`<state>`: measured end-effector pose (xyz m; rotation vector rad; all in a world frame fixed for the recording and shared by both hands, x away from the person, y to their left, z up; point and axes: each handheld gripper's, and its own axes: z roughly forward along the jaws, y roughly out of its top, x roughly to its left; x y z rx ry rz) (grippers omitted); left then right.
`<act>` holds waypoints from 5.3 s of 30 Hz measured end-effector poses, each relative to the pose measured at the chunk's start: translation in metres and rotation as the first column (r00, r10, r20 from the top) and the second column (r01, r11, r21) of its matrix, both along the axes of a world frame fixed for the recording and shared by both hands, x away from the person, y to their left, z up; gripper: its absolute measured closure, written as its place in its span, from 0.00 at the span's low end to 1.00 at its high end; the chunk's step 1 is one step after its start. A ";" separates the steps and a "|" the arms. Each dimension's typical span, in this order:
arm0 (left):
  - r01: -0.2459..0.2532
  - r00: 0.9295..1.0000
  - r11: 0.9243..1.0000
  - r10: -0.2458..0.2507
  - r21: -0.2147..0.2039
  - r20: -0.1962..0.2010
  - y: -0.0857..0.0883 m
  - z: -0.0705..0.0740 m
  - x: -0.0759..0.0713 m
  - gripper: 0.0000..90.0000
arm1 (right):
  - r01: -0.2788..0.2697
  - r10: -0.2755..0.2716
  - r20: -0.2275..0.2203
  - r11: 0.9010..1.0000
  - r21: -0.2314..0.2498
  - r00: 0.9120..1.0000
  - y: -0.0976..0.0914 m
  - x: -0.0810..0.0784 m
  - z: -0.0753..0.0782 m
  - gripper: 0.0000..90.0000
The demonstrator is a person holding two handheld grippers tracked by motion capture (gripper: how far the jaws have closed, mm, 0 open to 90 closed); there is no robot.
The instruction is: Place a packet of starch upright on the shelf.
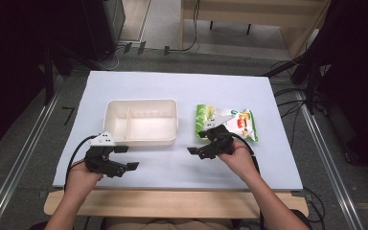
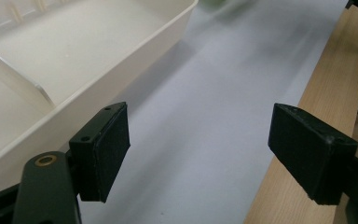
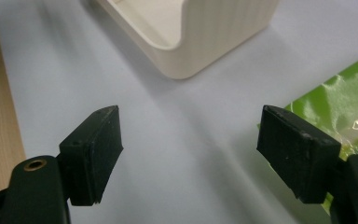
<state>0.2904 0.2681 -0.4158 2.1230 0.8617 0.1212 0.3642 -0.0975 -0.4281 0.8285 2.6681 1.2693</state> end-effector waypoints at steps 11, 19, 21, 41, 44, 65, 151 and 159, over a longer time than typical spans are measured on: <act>-0.007 1.000 1.000 0.007 0.022 0.001 0.000 -0.001 0.002 0.24 | -0.021 0.023 -0.045 0.999 0.033 0.999 -0.002 0.001 0.001 0.26; 0.011 1.000 1.000 -0.012 0.017 0.006 -0.003 0.000 0.005 0.25 | 0.005 -0.003 -0.043 0.999 0.047 0.999 -0.011 -0.002 0.005 0.40; 0.012 1.000 1.000 -0.012 0.012 0.006 -0.003 0.000 0.005 0.25 | 0.008 -0.007 -0.030 0.999 0.046 1.000 -0.012 -0.003 0.006 0.40; 0.043 0.999 0.999 -0.043 -0.020 -0.010 -0.008 0.001 0.009 0.26 | 0.036 -0.036 -0.001 0.998 0.042 0.999 -0.032 -0.005 0.008 0.58; 0.043 0.999 0.999 -0.043 -0.008 0.000 -0.008 0.001 0.009 0.26 | 0.043 -0.043 0.015 0.998 0.038 0.999 -0.036 -0.005 0.011 0.58; 0.060 0.998 0.998 -0.060 -0.006 0.008 -0.010 0.002 0.007 0.25 | 0.120 -0.120 -0.030 0.993 0.009 0.992 -0.072 0.007 -0.002 0.84; -0.027 0.999 1.000 0.027 0.012 0.026 0.010 -0.001 -0.023 0.25 | 0.499 -0.522 -0.114 0.848 -0.181 0.845 -0.151 0.148 -0.038 1.00; -0.020 1.000 1.000 0.019 0.012 0.024 0.008 0.000 -0.016 0.25 | 0.493 -0.522 -0.140 0.847 -0.199 0.841 -0.151 0.137 -0.037 1.00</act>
